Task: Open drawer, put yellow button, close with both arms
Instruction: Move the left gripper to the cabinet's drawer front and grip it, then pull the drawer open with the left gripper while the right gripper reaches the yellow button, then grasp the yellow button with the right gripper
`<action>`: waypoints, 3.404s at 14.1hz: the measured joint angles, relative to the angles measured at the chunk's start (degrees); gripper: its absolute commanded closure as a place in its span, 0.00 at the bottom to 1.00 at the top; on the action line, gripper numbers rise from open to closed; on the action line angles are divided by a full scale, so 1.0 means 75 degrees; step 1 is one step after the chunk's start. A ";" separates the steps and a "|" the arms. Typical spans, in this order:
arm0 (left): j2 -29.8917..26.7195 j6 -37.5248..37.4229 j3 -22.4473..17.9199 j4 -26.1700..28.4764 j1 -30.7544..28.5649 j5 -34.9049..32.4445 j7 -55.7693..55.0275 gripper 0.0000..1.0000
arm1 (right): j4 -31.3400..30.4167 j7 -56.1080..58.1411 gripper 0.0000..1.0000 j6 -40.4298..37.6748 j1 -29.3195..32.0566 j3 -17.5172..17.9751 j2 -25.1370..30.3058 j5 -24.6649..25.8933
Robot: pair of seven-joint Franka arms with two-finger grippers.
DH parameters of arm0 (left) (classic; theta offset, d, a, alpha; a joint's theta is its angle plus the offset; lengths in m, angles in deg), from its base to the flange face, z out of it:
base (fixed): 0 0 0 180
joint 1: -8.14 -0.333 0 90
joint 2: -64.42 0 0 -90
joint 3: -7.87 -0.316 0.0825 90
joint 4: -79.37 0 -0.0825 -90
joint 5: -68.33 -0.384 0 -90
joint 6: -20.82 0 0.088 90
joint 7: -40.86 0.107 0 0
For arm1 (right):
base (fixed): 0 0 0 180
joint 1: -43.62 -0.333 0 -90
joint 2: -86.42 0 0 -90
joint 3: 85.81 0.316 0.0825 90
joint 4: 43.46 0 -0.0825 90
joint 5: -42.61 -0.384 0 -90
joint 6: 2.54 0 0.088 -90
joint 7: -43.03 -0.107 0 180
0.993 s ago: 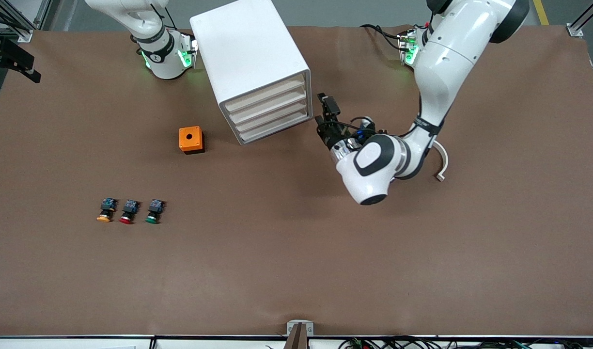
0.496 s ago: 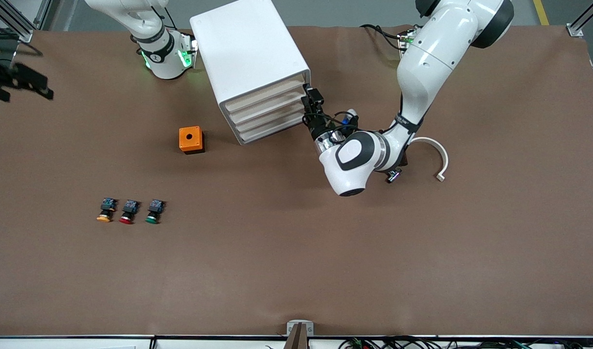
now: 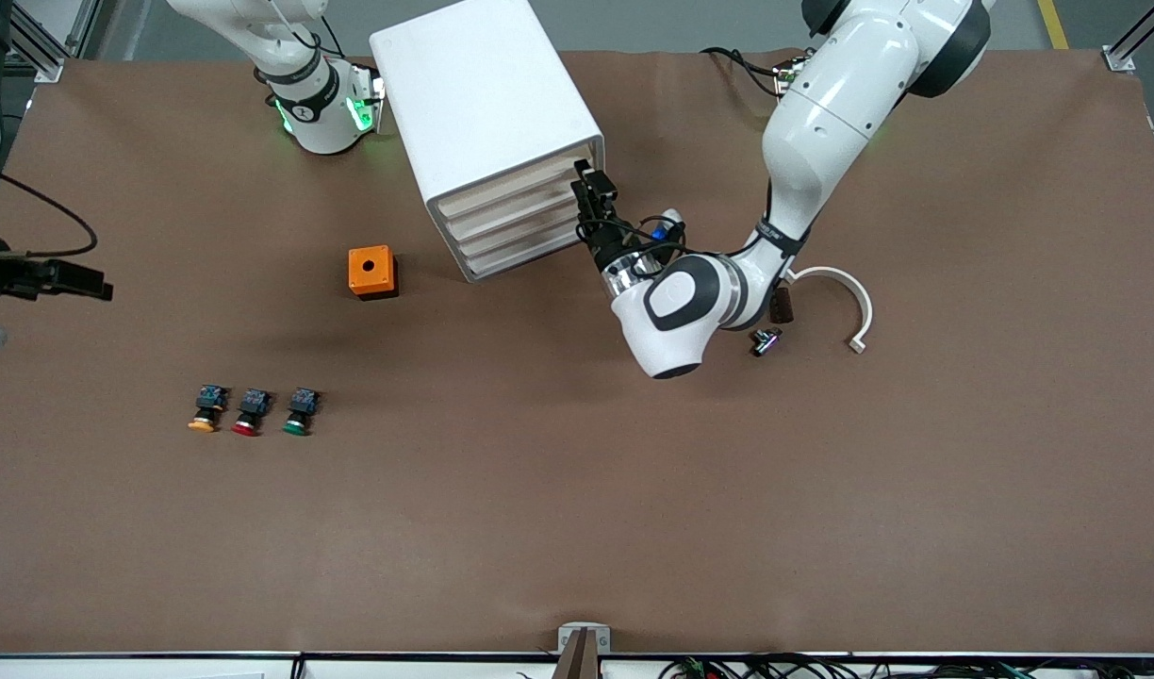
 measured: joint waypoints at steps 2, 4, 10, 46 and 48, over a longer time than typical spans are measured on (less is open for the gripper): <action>0.0068 0.0247 -0.0003 -0.0004 0.0200 0.0035 -0.0007 0.49 | -0.0396 -0.0071 0.00 0.0817 0.0002 0.0002 -0.0038 -0.0001; 0.0141 0.0329 -0.0005 -0.0021 0.0377 0.0048 -0.0007 0.59 | -0.1163 -0.0153 0.00 0.1981 0.0072 -0.0006 -0.0050 -0.0006; 0.0152 0.0343 -0.0021 -0.0216 0.0485 0.0366 -0.0006 0.94 | -0.3816 -0.0233 0.00 0.5992 0.0279 -0.0018 -0.0314 -0.0015; 0.0201 0.0648 -0.0781 -0.0917 -0.0923 0.0592 0.0388 0.00 | -0.3306 -0.0791 1.00 0.6995 0.0282 0.0086 -0.2583 -0.0017; 0.0186 0.0629 -0.0781 -0.1054 -0.0970 0.0309 0.0712 0.00 | -0.3088 -0.0932 1.00 0.6160 0.0247 0.0119 -0.2197 -0.0160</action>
